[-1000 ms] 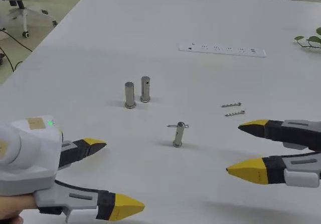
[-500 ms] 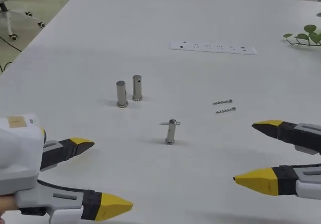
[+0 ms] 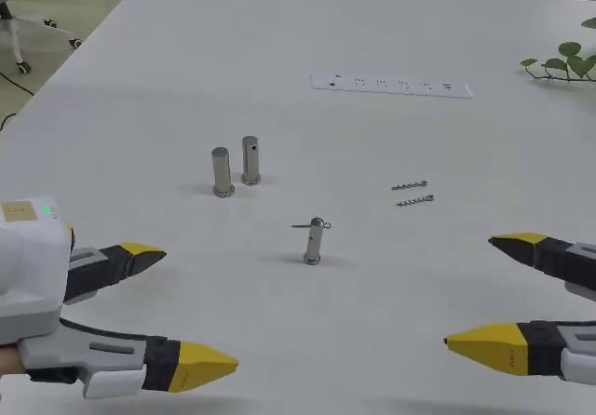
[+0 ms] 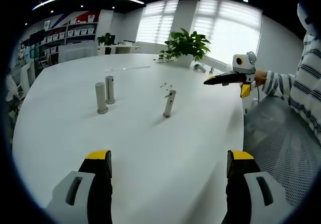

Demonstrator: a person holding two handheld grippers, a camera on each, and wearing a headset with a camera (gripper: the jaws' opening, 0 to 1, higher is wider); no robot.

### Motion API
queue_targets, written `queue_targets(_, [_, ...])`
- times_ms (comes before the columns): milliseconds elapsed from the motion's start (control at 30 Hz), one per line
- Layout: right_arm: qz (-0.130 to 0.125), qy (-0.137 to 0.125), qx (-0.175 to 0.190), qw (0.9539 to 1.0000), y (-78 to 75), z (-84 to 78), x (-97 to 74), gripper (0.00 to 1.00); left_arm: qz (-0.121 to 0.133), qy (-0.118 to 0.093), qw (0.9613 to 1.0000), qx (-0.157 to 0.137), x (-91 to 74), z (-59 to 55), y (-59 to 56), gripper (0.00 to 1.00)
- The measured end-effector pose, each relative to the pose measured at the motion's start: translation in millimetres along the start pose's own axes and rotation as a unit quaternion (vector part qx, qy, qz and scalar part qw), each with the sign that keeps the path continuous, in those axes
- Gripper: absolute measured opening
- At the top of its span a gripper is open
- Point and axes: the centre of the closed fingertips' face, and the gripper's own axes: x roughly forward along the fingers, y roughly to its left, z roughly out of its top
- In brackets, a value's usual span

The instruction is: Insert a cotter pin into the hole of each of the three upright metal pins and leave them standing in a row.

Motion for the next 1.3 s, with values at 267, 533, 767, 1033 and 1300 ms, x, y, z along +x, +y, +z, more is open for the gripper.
queue_targets(267, [-0.007, 0.009, 0.005, 0.9999, -2.2, -6.6, -2.7, 1.00, 0.015, 0.002, 0.9998, 0.016, 1.5, 8.1, 21.6, 0.94])
queue_targets(533, [-0.015, 0.009, 0.012, 0.9998, -3.6, -7.3, -6.0, 1.00, 0.027, -0.003, 0.9993, 0.026, 5.2, 21.0, 43.7, 0.91])
queue_targets(767, [-0.018, 0.020, 0.023, 0.9994, -4.6, -13.9, -6.5, 1.00, 0.031, 0.015, 0.9986, 0.039, 10.4, 26.5, 61.1, 0.88])
queue_targets(1033, [-0.031, 0.025, 0.027, 0.9988, -9.3, -15.4, -7.4, 1.00, 0.033, 0.014, 0.9985, 0.042, 15.5, 38.2, 76.4, 0.84])
queue_targets(1300, [-0.031, 0.035, 0.028, 0.9985, -8.2, -20.1, -5.5, 1.00, 0.039, 0.013, 0.9975, 0.058, 21.7, 48.5, 91.2, 0.77])
